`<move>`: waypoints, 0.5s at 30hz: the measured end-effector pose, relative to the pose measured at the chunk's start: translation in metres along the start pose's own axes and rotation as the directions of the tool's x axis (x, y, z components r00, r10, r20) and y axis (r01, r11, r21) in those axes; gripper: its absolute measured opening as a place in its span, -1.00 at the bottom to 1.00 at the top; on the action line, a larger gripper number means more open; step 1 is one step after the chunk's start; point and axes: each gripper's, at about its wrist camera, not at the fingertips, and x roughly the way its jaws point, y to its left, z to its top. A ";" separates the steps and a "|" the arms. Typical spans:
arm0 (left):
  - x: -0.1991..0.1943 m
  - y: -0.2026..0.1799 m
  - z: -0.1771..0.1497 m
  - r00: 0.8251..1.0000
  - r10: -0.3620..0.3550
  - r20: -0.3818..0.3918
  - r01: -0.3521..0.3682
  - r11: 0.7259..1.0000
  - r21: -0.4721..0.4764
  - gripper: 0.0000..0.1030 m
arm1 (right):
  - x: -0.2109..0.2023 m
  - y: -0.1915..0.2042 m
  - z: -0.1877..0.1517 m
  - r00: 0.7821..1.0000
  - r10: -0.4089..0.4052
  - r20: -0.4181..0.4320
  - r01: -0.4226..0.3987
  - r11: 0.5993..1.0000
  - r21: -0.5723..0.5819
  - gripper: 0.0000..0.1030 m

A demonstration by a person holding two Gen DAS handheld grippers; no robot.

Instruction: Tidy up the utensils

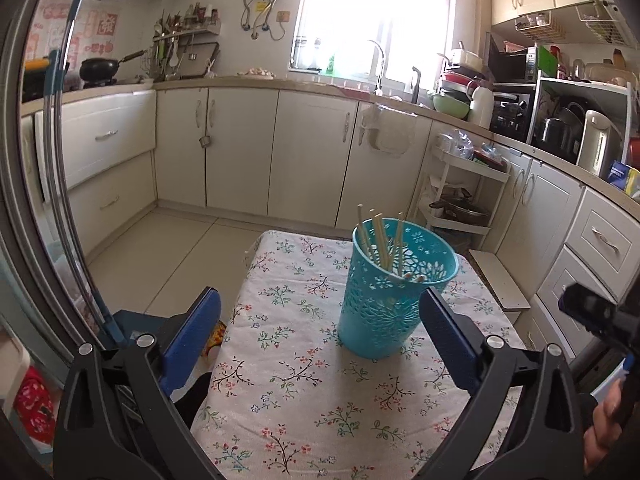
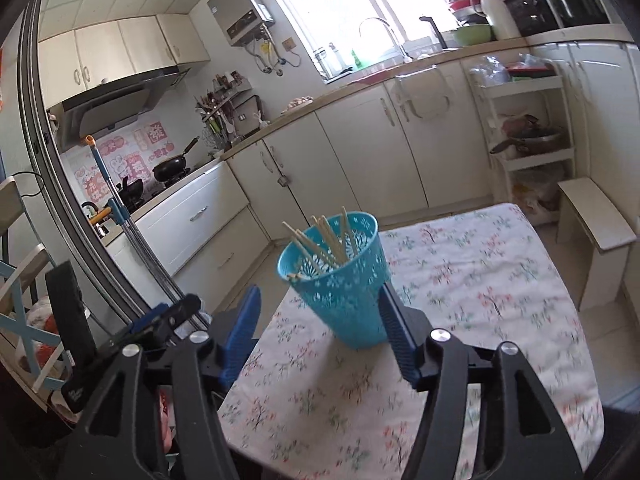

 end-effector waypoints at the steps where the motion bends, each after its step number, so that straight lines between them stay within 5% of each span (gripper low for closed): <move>1: -0.007 -0.004 0.002 1.000 0.002 0.006 -0.002 1.000 0.010 0.85 | -0.005 0.003 -0.001 1.000 -0.005 0.003 0.005 1.000 0.005 0.28; 9: -0.068 -0.024 0.008 0.998 0.051 0.029 -0.053 0.995 0.081 0.85 | -0.056 0.039 0.003 0.996 -0.032 0.079 0.030 0.999 0.027 0.75; 15: -0.107 -0.032 0.006 0.993 0.115 0.011 -0.116 0.988 0.102 0.85 | -0.087 0.075 -0.006 0.990 -0.051 0.133 0.058 0.997 -0.046 0.86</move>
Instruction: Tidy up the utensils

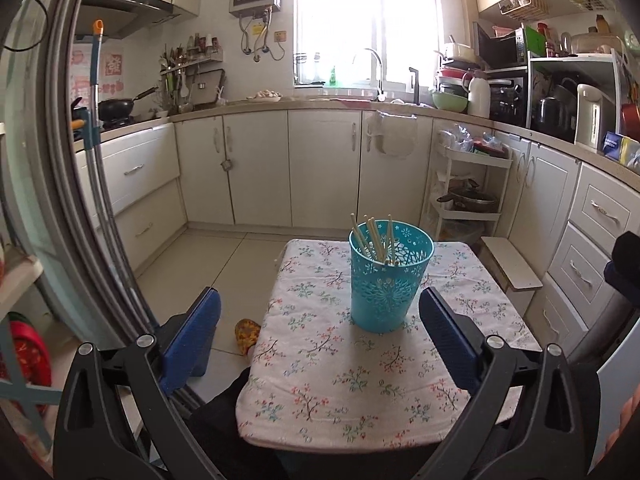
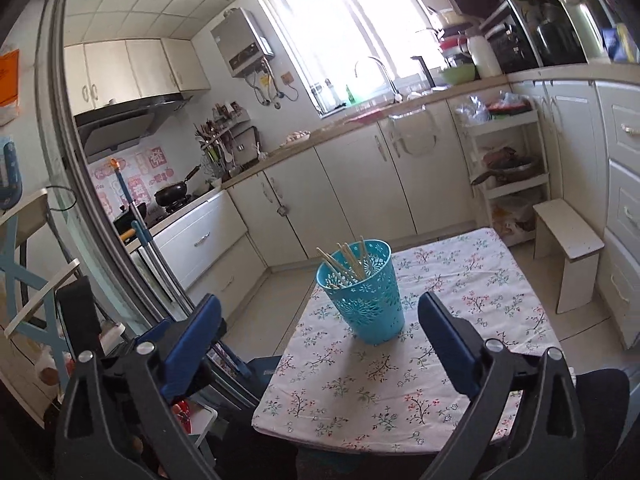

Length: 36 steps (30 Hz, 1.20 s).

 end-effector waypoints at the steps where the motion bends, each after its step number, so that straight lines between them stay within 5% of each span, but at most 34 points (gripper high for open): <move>1: -0.005 0.000 -0.001 1.000 0.008 -0.004 -0.008 1.000 0.001 0.85 | -0.004 0.004 -0.002 1.000 -0.003 0.005 0.003 1.000 -0.017 0.86; 5: -0.022 0.001 -0.008 0.996 0.019 -0.089 -0.019 1.000 -0.001 0.85 | -0.026 0.022 -0.014 0.999 -0.022 0.039 0.025 0.996 -0.084 0.86; 10: -0.050 0.004 -0.021 0.995 0.009 -0.103 -0.008 1.000 0.008 0.85 | -0.045 0.038 -0.035 0.999 -0.033 0.039 0.037 0.994 -0.099 0.86; 36: -0.127 0.017 -0.039 1.000 0.015 -0.017 -0.015 1.000 -0.027 0.85 | -0.089 0.064 -0.058 0.995 -0.013 0.094 0.030 0.984 -0.174 0.86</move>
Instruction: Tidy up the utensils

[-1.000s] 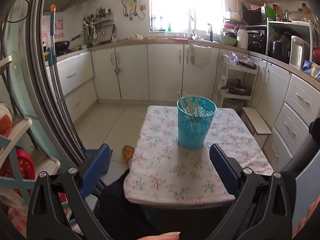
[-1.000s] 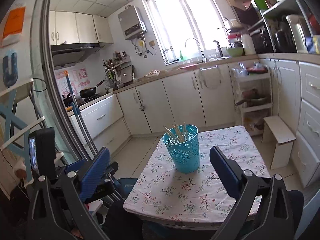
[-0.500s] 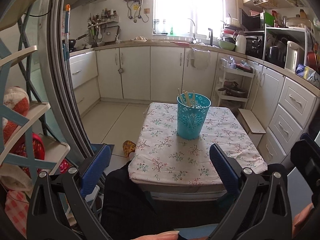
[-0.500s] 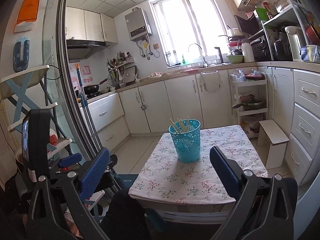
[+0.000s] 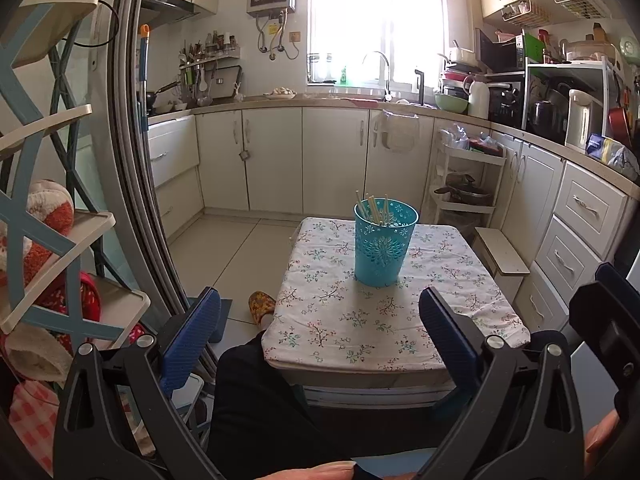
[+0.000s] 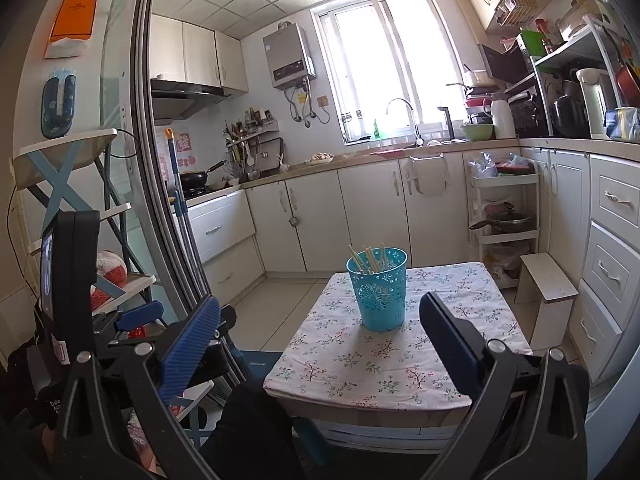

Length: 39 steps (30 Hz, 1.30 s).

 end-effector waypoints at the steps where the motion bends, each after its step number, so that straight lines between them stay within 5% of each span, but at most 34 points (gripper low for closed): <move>1: -0.001 0.000 0.000 1.000 0.000 0.002 0.000 1.000 0.001 0.85 | 0.000 0.000 0.000 1.000 0.000 0.000 0.000 1.000 -0.001 0.86; 39: -0.011 0.000 0.002 1.000 0.004 0.024 -0.004 1.000 0.003 0.85 | -0.004 0.007 0.001 1.000 0.004 0.007 -0.004 1.000 -0.010 0.86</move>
